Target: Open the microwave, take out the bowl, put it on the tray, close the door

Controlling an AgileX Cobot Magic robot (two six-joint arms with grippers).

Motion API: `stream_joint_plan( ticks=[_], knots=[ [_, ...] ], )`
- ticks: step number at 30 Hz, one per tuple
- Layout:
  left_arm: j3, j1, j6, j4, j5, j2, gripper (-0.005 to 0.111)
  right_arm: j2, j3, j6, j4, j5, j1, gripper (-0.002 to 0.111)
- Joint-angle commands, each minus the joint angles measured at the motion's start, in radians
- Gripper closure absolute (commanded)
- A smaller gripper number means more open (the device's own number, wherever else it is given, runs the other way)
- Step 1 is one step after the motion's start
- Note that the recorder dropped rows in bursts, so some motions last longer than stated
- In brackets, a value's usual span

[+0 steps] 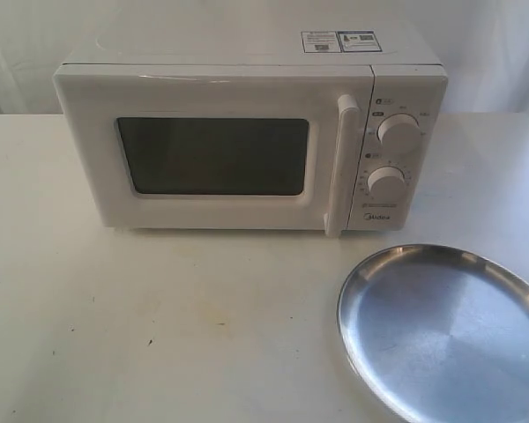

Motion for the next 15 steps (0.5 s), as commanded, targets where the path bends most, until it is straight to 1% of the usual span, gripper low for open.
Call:
stream_joint_plan(
  ticks=[1, 4, 9, 11, 15],
  knots=[
    [-0.003, -0.004, 0.000, -0.010, -0.004, -0.002, 0.107, 0.260, -0.153, 0.091, -0.253, -0.181, 0.007, 0.108],
    [-0.003, -0.004, 0.000, -0.010, -0.004, -0.002, 0.107, 0.461, -0.226, 0.039, -0.314, -0.207, 0.007, 0.108],
    [-0.003, -0.004, 0.000, -0.010, -0.004, -0.002, 0.107, 0.799, -0.244, -0.183, -0.306, -0.199, 0.007, 0.108],
    [-0.003, -0.004, 0.000, -0.010, -0.004, -0.002, 0.107, 0.916, -0.244, -0.269, -0.268, -0.212, 0.004, 0.108],
    [-0.003, -0.004, 0.000, -0.010, -0.004, -0.002, 0.107, 1.117, -0.244, -0.443, -0.160, -0.335, 0.002, 0.108]
  ],
)
